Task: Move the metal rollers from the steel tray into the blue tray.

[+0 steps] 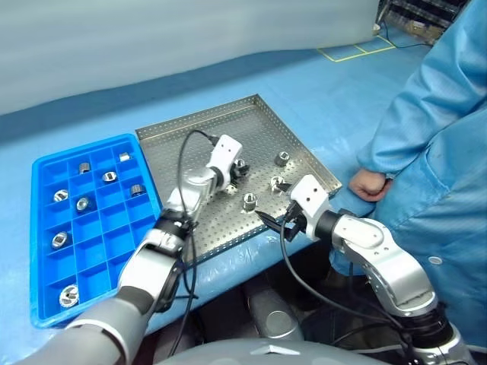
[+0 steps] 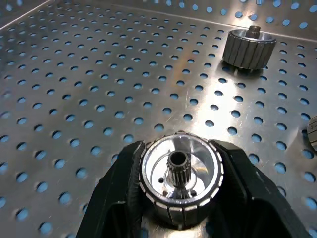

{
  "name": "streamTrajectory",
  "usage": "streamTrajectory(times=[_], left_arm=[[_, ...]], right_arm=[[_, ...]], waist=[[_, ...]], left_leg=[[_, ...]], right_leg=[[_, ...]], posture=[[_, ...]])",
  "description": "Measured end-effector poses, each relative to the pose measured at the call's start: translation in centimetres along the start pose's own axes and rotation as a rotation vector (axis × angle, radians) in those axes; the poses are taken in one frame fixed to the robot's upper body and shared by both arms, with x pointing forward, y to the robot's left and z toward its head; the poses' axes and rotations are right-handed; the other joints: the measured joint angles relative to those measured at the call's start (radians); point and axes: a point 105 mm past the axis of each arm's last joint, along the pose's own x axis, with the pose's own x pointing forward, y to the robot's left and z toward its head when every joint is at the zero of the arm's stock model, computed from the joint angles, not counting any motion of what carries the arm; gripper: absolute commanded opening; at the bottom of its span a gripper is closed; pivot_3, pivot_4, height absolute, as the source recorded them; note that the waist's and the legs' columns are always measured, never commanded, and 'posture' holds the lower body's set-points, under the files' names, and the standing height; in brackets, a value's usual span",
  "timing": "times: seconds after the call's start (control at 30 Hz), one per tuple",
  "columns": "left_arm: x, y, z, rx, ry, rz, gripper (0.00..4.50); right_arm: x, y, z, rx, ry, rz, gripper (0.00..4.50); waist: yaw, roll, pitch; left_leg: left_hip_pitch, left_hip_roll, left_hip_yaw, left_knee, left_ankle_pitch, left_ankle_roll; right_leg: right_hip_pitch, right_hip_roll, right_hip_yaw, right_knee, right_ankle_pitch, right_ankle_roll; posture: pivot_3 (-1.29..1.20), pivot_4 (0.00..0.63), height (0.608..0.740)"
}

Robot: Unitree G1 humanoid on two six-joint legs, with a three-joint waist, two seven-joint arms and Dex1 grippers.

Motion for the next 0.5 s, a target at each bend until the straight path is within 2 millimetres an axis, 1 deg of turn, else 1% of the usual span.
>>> streamTrajectory(times=[0.07,0.1,0.13,0.2,0.23,0.3,0.33,0.4,0.5], left_arm=[[-2.5,1.2,1.5,0.024,-0.04,0.021,1.75],[-4.1,1.8,2.0,0.029,-0.055,0.035,1.75],[-6.2,2.4,2.5,0.019,-0.073,0.05,1.75],[-9.1,3.2,3.3,-0.01,-0.097,0.083,1.75],[-10.8,3.5,3.7,-0.016,-0.108,0.108,1.75],[-13.3,3.8,4.0,-0.013,-0.114,0.157,1.75],[-15.2,3.9,3.5,-0.007,-0.103,0.2,1.75],[-18.3,4.1,1.8,-0.028,-0.056,0.277,1.75],[-21.2,3.8,0.1,-0.057,-0.004,0.357,1.75]], right_arm=[[0.2,0.2,0.1,0.008,-0.011,0.028,4.5],[0.4,0.4,0.4,0.017,-0.025,0.048,4.5],[0.5,0.7,0.7,0.031,-0.05,0.072,4.5],[0.6,1.0,1.1,0.06,-0.083,0.112,4.5],[0.7,1.3,1.7,0.091,-0.12,0.145,4.5],[1.1,1.8,2.5,0.139,-0.176,0.201,4.5],[1.3,1.9,2.9,0.141,-0.191,0.224,4.5],[1.8,1.5,2.7,0.139,-0.179,0.229,4.5],[2.5,1.6,2.4,0.143,-0.163,0.252,4.5]], waist=[[0.009,0.001,0.0],[0.01,0.001,0.0],[0.011,0.001,0.001],[0.035,0.001,0.001],[0.049,0.001,0.001],[0.082,0.001,0.001],[0.092,0.001,0.001],[0.124,0.001,0.001],[0.176,0.0,0.001]], left_leg=[[0.0,0.0,0.0,0.0,0.0,0.0],[0.0,0.0,0.0,-0.001,0.0,0.0],[0.0,0.001,0.0,-0.001,0.0,0.0],[0.0,0.001,-0.001,0.0,0.0,0.0],[0.001,0.001,-0.002,0.0,0.0,0.0],[0.001,0.001,-0.002,0.0,0.0,0.0],[0.001,0.001,-0.001,0.0,0.0,0.0],[0.001,0.001,-0.001,0.0,0.0,0.0],[0.0,0.001,-0.003,0.0,0.0,-0.001]], right_leg=[[0.0,0.0,0.0,0.0,0.0,0.0],[0.0,0.0,0.0,0.0,0.0,0.0],[0.0,0.0,0.001,0.001,0.0,-0.001],[0.0,0.0,-0.001,0.001,0.0,-0.002],[0.001,0.0,-0.001,0.001,0.0,-0.002],[0.001,0.0,-0.002,0.0,0.0,-0.001],[0.001,0.0,-0.002,0.0,0.0,-0.002],[0.001,-0.001,-0.002,0.0,0.002,-0.006],[0.0,-0.001,-0.005,0.0,0.001,-0.008]], posture=[[-0.27,0.15,0.74],[-0.26,0.15,0.74],[-0.24,0.15,0.74],[-0.19,0.15,0.74],[-0.15,0.15,0.74],[-0.11,0.15,0.74],[-0.09,0.15,0.74],[-0.07,0.15,0.74],[-0.03,0.15,0.74]])
